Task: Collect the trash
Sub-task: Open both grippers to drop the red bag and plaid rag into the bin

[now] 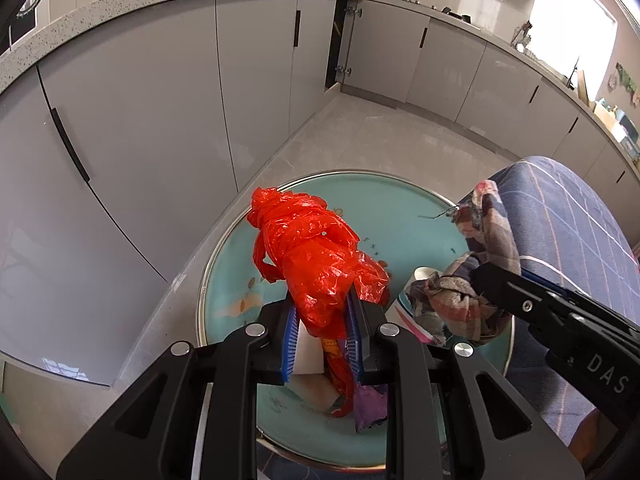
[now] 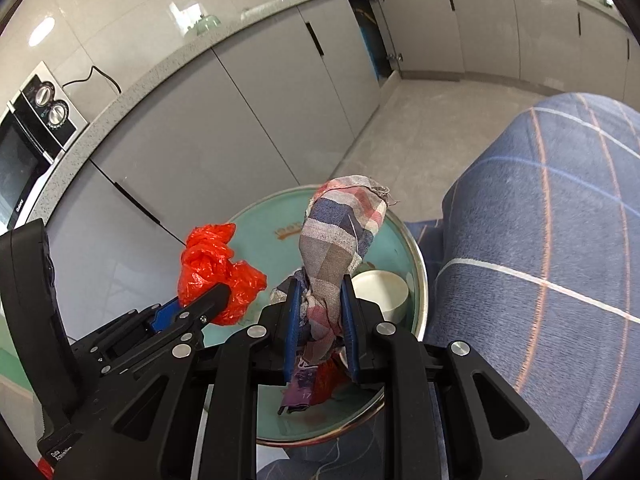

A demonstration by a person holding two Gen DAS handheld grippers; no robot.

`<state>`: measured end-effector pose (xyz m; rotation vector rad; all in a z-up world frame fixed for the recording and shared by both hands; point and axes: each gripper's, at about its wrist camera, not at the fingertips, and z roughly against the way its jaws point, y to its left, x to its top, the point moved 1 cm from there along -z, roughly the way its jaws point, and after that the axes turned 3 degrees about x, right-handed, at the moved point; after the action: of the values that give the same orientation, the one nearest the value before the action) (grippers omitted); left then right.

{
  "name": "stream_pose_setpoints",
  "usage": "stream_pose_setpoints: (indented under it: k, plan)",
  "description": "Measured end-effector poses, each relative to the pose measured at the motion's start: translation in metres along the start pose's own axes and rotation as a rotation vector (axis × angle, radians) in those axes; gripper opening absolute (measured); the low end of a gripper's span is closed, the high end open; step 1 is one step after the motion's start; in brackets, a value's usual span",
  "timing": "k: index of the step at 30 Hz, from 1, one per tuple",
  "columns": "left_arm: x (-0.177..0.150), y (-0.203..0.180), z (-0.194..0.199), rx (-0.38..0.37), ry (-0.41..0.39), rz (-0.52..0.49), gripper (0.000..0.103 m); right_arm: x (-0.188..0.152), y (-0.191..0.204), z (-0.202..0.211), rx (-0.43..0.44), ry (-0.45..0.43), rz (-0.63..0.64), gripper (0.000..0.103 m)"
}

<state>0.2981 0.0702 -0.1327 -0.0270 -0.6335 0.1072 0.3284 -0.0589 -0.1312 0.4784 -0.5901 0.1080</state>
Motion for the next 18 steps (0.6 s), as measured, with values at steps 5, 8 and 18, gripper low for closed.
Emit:
stream_pose_setpoints:
  k: [5,8,18]
  plan:
    - [-0.001,0.001,-0.009,0.005,0.016,0.002,0.021,0.0,-0.003,-0.012,-0.005,0.028,0.002,0.02]
    - [0.001,0.0,-0.014,0.008,0.026,0.0,0.021,0.001,-0.005,-0.018,-0.007,0.038,0.001,0.02]
    - [-0.002,-0.002,-0.021,0.023,0.042,0.004,0.021,0.007,-0.005,-0.028,0.02,0.037,0.023,0.043]
